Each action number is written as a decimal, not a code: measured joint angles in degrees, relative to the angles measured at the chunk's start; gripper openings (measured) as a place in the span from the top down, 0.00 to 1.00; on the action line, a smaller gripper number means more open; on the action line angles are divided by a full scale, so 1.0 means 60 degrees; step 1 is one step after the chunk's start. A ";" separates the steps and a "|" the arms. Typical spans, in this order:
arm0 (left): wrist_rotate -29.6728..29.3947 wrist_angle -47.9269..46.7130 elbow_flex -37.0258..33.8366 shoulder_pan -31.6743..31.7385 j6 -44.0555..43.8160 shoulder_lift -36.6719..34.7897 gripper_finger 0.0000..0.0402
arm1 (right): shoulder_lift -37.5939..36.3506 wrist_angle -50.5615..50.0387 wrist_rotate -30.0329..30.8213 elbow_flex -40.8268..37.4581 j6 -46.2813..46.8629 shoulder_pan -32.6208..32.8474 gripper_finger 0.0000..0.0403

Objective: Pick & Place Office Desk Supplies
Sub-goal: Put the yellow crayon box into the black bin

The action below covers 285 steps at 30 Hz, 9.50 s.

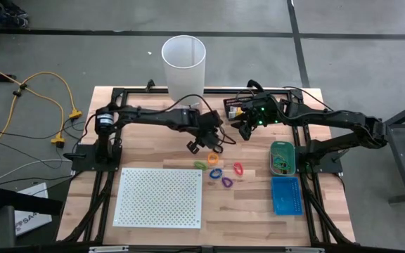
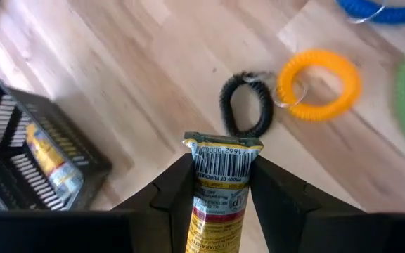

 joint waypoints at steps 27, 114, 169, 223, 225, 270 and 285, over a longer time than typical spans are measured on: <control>0.4148 0.1036 -0.0001 0.0798 -0.1275 -0.0009 0.69 | 0.0000 0.0000 0.0000 0.0000 0.0000 0.0000 0.57; -0.0393 0.5467 -0.0008 -0.1264 -0.1742 -0.1253 0.69 | 0.0087 -0.3090 -0.0356 0.0004 -0.3237 -0.0022 0.57; -0.4663 0.9953 0.0003 -0.1144 -0.4701 -0.1249 0.69 | -0.2281 0.1876 0.2792 0.0004 -0.3889 0.1663 0.57; -0.4683 1.0996 0.0003 -0.1052 -0.4436 -0.1253 0.69 | -0.0747 0.5624 0.6844 0.0004 -0.6073 0.2856 0.82; -0.4681 1.0996 0.0003 -0.1052 -0.4432 -0.1253 0.69 | -0.0747 0.5621 0.6832 0.0004 -0.6073 0.2856 0.82; -0.6035 1.0797 -0.0012 -0.1139 -0.2986 -0.1253 0.45 | -0.0747 0.4825 0.8144 0.0004 -0.5914 0.2856 0.83; -0.7542 1.0725 -0.0012 -0.1465 -0.2500 -0.1253 0.45 | -0.0750 0.2051 0.6489 0.0004 -0.3405 0.0701 0.83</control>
